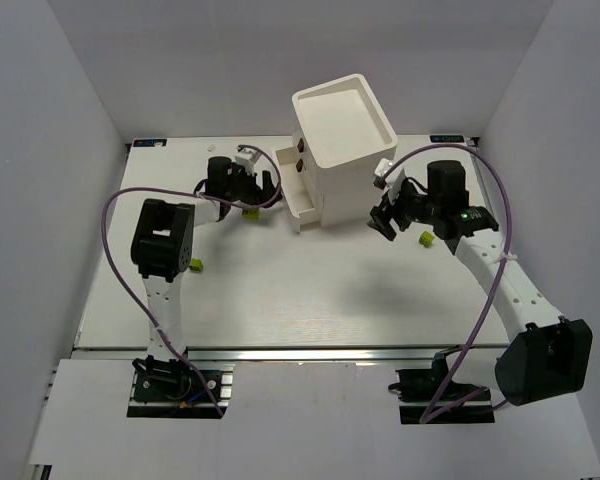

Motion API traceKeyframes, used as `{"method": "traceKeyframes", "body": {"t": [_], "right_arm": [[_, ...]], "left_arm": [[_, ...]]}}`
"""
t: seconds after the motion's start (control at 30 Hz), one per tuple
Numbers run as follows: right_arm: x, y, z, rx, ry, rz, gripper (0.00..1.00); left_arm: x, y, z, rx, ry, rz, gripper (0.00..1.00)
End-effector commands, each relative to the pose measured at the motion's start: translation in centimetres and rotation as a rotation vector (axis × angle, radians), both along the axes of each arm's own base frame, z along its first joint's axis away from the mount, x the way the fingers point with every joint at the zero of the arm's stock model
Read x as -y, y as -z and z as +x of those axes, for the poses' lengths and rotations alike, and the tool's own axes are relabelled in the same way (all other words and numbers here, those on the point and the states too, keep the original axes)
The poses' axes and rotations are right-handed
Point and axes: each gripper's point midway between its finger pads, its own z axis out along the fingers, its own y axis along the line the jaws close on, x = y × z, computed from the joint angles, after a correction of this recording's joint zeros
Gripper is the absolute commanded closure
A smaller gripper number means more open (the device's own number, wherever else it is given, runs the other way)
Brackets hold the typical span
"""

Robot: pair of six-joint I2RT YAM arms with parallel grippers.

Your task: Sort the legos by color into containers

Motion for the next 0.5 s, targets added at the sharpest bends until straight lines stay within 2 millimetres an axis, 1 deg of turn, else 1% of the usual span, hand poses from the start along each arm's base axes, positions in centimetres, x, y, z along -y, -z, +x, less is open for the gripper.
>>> {"method": "traceKeyframes", "body": {"t": [0.0,0.03,0.07,0.13,0.17,0.2,0.23,0.27,0.3,0.33,0.37,0.4,0.43,0.47], "right_arm": [[1.2,2.9,-2.3,-0.037,-0.095,-0.124,0.21],[2.1,3.5,-2.1,-0.037,-0.062,-0.155,0.21],[2.9,4.7,-2.0,-0.048,-0.033,-0.176,0.21],[4.2,5.9,-2.0,-0.066,0.016,-0.208,0.22],[4.6,6.4,-2.0,-0.079,0.034,-0.213,0.22],[5.7,7.3,-1.9,-0.106,0.073,-0.215,0.24],[6.0,8.0,-2.1,-0.137,0.093,-0.216,0.24],[6.5,8.5,-2.1,-0.159,0.114,-0.218,0.25],[7.2,9.4,-2.2,-0.184,0.149,-0.221,0.27],[8.5,10.2,-2.0,-0.214,0.218,-0.228,0.28],[8.9,11.1,-2.0,-0.246,0.243,-0.236,0.28],[10.3,11.8,-1.8,-0.264,0.299,-0.257,0.29],[11.1,12.7,-1.7,-0.303,0.341,-0.260,0.28],[11.8,13.1,-1.4,-0.318,0.369,-0.263,0.27]], "left_arm": [[-0.2,-6.1,1.3,0.080,-0.043,-0.033,0.02],[-0.7,-7.0,1.7,0.101,-0.062,-0.041,0.02],[-0.8,-8.5,1.7,0.117,-0.075,-0.061,0.02],[-0.9,-10.0,1.7,0.132,-0.099,-0.082,0.02],[-1.4,-10.7,1.8,0.124,-0.117,-0.100,0.02],[-1.3,-12.5,1.8,0.138,-0.125,-0.118,0.02],[-1.8,-12.7,1.7,0.099,-0.145,-0.135,0.02],[-1.7,-13.2,1.4,0.085,-0.141,-0.144,0.02],[-2.2,-14.3,1.4,0.086,-0.152,-0.156,0.02],[-2.2,-14.4,0.8,0.054,-0.154,-0.161,0.02],[-2.7,-14.6,0.5,0.029,-0.169,-0.178,0.02],[-3.5,-15.6,0.1,0.028,-0.185,-0.185,0.02],[-3.5,-15.3,-0.6,-0.002,-0.198,-0.195,0.02],[-4.6,-15.3,-0.7,-0.012,-0.240,-0.195,0.02]]}}
